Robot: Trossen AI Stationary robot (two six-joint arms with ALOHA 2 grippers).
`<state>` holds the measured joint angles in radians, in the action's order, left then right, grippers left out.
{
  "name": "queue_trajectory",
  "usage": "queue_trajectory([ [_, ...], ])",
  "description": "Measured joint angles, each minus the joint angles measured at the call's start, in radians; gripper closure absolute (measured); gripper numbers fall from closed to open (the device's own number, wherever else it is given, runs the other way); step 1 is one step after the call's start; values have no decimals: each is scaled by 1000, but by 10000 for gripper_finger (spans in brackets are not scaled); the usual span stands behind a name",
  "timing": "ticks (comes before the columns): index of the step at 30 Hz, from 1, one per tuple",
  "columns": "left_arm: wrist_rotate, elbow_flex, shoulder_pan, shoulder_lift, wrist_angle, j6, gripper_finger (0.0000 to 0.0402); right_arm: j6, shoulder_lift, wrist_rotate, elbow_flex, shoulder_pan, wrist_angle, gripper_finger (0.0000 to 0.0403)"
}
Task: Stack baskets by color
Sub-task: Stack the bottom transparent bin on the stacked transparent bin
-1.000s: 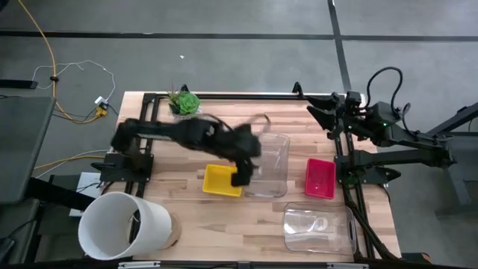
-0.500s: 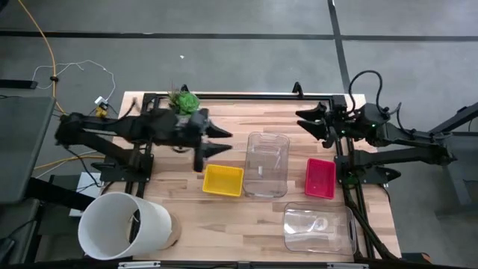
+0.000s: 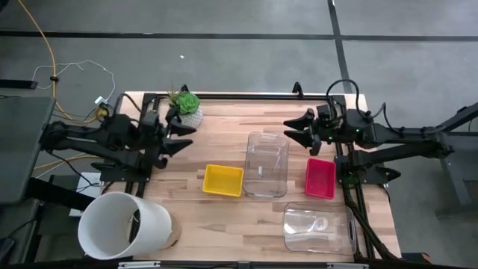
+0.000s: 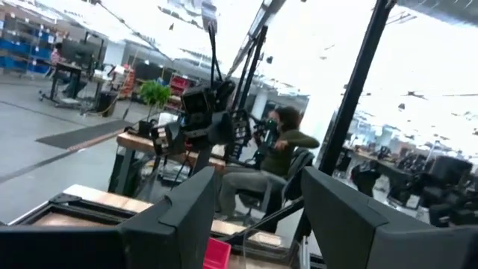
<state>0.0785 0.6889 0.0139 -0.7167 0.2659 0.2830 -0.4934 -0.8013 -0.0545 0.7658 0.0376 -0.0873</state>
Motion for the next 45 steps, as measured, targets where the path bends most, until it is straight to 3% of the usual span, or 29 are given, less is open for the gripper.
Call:
queue_trajectory([
  [11,38,-14,0,82,-3,-13,216,-8,5,21,2,-1,-22,172],
  [14,39,-14,0,79,-4,8,216,-50,-4,66,73,-2,112,172],
  [17,39,-14,0,73,-7,30,216,-48,-42,92,205,-38,392,172],
  [21,41,-15,0,62,-6,46,216,-84,-137,115,379,-142,779,172],
  [25,41,-15,0,51,-7,66,216,-221,-234,157,455,-306,998,172],
  [30,42,-15,0,42,-7,66,216,-384,-340,183,434,-548,1088,172],
  [35,61,-15,0,38,-7,64,216,-472,-456,111,403,-721,1216,172],
  [39,61,-15,0,38,-11,57,216,-475,-530,34,376,-783,1268,172],
  [45,56,-15,0,38,-15,79,216,-468,-597,55,312,-817,1190,172],
])
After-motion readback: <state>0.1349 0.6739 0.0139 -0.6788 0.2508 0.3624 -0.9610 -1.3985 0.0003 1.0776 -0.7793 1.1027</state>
